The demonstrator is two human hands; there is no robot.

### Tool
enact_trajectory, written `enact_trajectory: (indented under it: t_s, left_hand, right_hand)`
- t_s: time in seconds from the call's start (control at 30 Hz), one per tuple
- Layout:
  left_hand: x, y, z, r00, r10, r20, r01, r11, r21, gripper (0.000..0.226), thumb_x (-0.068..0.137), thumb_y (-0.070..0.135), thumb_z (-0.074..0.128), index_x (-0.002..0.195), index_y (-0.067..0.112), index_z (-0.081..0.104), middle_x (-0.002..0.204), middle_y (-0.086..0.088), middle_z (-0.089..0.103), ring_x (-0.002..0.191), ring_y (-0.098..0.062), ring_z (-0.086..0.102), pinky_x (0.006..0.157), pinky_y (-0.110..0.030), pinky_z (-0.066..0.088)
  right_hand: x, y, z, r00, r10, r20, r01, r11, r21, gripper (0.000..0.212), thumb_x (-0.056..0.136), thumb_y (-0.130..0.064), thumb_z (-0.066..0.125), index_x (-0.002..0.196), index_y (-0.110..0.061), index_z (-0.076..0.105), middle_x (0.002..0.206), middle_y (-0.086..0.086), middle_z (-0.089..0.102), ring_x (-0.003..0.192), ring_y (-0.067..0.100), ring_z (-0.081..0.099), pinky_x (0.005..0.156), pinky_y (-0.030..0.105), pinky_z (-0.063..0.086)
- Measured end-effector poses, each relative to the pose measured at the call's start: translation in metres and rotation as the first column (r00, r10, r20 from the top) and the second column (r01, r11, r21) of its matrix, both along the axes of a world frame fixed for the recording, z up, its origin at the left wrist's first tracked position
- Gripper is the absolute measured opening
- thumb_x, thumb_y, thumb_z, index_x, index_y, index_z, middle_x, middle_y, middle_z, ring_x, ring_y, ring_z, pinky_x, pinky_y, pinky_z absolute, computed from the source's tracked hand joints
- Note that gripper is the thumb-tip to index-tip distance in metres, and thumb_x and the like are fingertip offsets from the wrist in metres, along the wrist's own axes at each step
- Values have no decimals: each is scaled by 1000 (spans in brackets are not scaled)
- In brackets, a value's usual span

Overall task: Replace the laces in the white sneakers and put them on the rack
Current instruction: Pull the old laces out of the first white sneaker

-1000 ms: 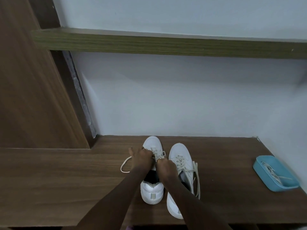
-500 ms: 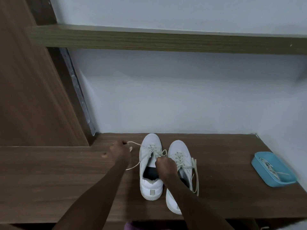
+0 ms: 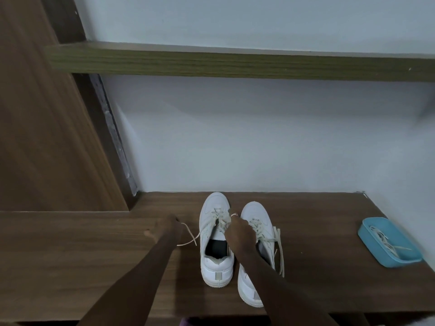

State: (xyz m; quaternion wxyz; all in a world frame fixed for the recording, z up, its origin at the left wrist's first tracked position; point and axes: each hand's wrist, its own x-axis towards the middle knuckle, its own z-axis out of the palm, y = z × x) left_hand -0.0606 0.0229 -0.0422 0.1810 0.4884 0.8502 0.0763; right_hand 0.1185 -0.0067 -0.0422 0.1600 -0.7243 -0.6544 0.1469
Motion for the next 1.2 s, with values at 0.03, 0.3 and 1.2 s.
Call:
enact_trajectory:
  t_s: [0.03, 0.3, 1.2]
  left_hand:
    - [3, 0, -1, 999, -36, -18, 36, 999, -16, 22, 88, 22, 52, 102, 30, 68, 112, 1, 63, 109, -21, 55, 102, -46, 27]
    - [32, -4, 5, 977, -200, 70, 197, 979, 53, 25, 84, 22, 46, 92, 21, 69, 106, 1, 67, 111, -27, 57, 87, -35, 32]
    - [53, 18, -1, 891, -312, 329, 312, 949, 53, 44, 87, 25, 60, 48, 13, 43, 50, -2, 48, 65, -22, 56, 53, -24, 35]
  right_hand:
    - [1, 3, -1, 999, 36, -7, -36, 999, -13, 43, 95, -9, 39, 136, -21, 46, 123, 6, 56, 109, 27, 58, 84, 34, 47]
    - [10, 20, 1, 993, 41, 108, -41, 999, 0, 29, 92, 0, 37, 113, -7, 56, 120, 8, 56, 115, 27, 48, 89, 36, 43]
    - [-4, 62, -13, 970, 235, -69, -235, 972, -5, 24, 86, -1, 52, 93, -11, 73, 105, 6, 64, 102, 23, 60, 78, 32, 48]
